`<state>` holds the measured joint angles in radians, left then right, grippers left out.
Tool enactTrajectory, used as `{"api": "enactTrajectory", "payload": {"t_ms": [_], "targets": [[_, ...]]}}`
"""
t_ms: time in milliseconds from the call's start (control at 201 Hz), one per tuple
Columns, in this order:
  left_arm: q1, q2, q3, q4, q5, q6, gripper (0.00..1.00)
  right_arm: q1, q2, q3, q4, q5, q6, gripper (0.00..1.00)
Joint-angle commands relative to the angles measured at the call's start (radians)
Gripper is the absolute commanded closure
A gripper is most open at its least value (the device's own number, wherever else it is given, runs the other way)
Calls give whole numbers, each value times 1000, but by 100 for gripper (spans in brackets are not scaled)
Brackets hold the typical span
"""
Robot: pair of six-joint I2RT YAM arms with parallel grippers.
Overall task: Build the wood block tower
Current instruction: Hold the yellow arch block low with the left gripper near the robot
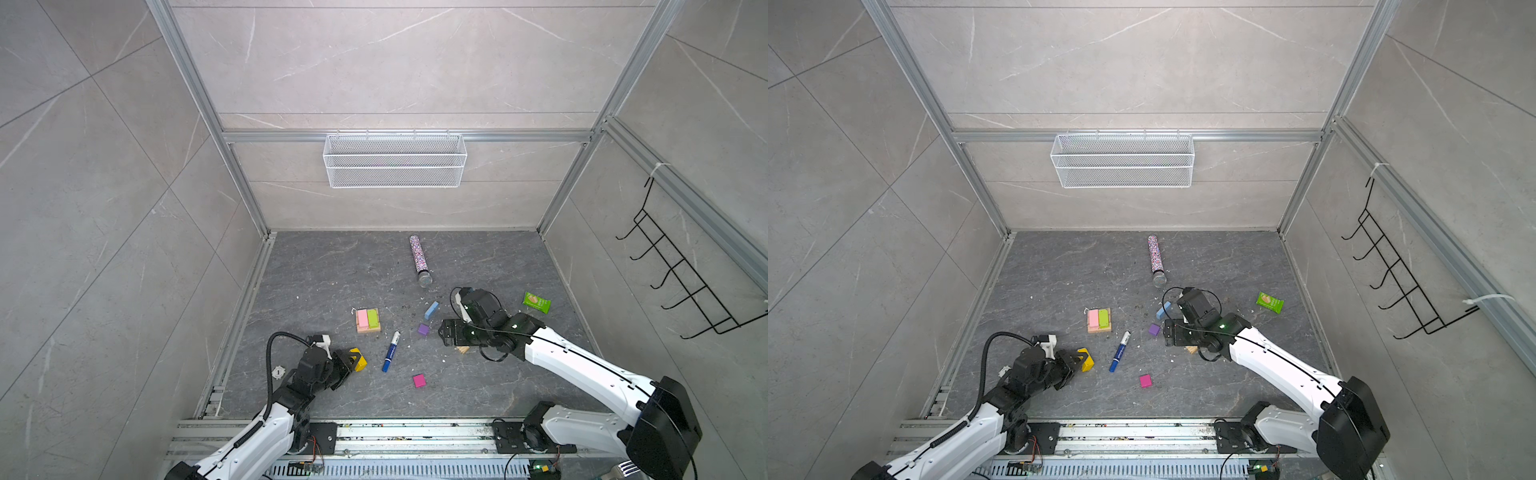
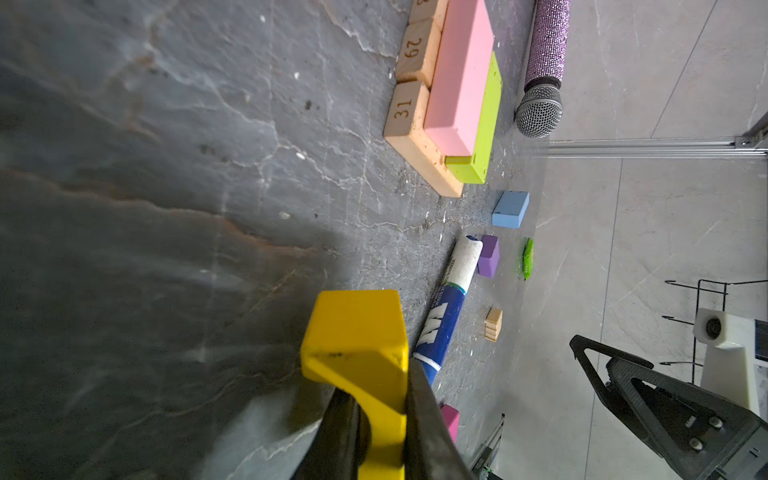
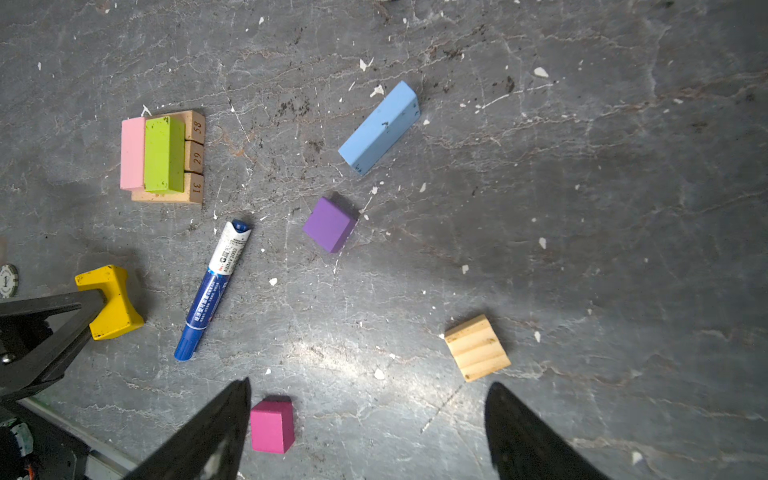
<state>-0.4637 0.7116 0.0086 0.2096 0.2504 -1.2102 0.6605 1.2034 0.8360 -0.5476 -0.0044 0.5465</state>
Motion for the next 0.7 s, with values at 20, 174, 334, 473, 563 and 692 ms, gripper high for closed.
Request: {"api": "enactTrajectory", "payload": {"t_ms": [20,174,334,473,563,692], "targets": [[7,29,-16,107,38,16,100,-3,8,21,12,-8,8,15],[7,71,-3,136,64,8,100,-4,9,28,9,-8,6,15],[6,124,35,150,95,1,100,-3,12,29,9,-9,7,15],[7,171,45,182,100,-3,100,-3,8,27,11,-9,8,15],[7,194,46,207,99,-2,100,-4,8,23,12,-8,8,15],[7,246,66,256,125,-12,100,-3,12,23,14,-8,8,15]]}}
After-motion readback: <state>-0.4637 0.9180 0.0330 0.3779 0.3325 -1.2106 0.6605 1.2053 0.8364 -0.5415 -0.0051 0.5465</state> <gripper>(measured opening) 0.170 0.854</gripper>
